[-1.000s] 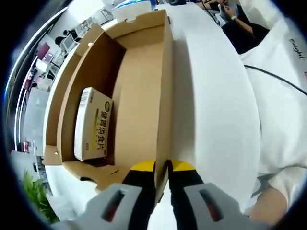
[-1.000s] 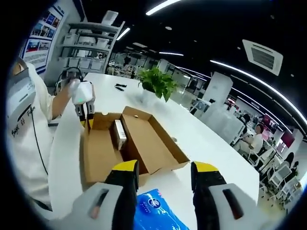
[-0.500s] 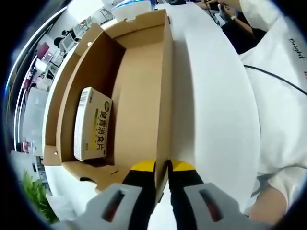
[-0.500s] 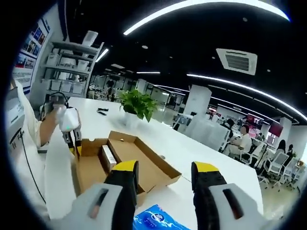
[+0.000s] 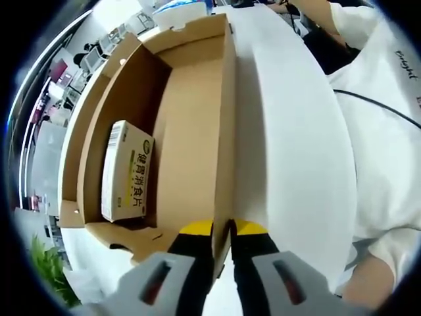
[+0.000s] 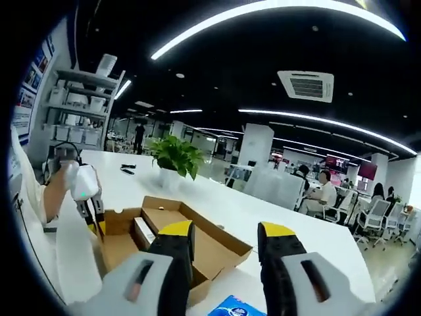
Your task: Operate the shoe box by opening the lid, removing the specified soft item, and placing it in the target area until the item is outside and the box remains undamaged.
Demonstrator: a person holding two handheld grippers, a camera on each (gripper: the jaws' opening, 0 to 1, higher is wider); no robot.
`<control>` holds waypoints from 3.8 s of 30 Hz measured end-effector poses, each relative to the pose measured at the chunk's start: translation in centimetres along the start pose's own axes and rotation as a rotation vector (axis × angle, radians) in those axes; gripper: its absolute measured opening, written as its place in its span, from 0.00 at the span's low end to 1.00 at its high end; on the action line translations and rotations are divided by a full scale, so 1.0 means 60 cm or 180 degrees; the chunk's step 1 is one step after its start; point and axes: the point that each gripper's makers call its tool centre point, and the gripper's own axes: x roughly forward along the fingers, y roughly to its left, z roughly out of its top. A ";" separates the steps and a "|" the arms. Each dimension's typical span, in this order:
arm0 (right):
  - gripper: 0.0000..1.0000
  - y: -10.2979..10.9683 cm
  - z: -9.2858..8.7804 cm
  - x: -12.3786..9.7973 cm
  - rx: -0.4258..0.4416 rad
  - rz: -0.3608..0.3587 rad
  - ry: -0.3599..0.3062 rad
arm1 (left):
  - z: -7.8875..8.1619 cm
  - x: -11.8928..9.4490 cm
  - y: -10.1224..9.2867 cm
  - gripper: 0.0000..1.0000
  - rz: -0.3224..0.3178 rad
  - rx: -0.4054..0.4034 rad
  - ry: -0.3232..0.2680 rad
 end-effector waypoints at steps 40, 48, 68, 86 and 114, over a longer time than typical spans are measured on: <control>0.34 0.101 -0.017 0.039 -0.0439 -0.0153 -0.0093 | 0.000 0.000 -0.003 0.08 0.0060 0.0221 -0.0041; 0.34 0.116 -0.021 0.046 -0.0500 -0.0096 -0.0051 | -0.001 0.000 0.000 0.08 0.0050 0.0171 -0.0046; 0.34 0.164 -0.061 0.074 -0.0450 0.0139 0.0075 | -0.001 0.001 -0.003 0.08 0.0093 0.0197 -0.0015; 0.34 0.188 -0.094 0.096 -0.0569 0.0297 0.0275 | -0.002 0.002 -0.003 0.08 0.0097 0.0194 0.0025; 0.32 0.236 -0.139 0.121 -0.0683 0.0672 0.0547 | -0.003 0.001 -0.003 0.07 0.0068 0.0227 0.0029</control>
